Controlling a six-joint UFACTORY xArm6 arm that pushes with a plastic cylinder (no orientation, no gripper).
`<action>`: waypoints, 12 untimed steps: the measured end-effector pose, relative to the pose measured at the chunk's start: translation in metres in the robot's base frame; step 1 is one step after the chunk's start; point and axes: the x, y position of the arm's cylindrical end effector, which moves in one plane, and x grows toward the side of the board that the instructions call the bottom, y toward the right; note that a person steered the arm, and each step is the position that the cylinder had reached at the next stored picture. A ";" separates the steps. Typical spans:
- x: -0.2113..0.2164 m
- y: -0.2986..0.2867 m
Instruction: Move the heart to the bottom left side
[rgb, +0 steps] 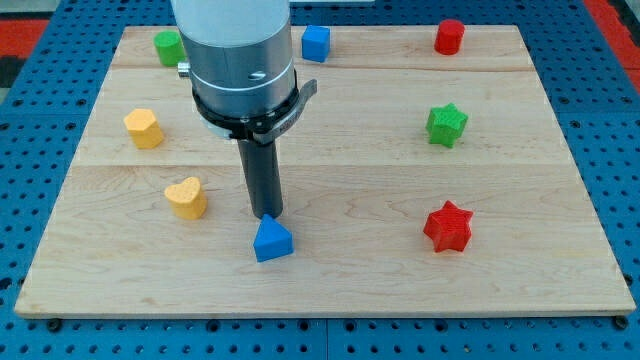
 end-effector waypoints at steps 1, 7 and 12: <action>-0.010 0.003; 0.003 -0.087; -0.014 -0.121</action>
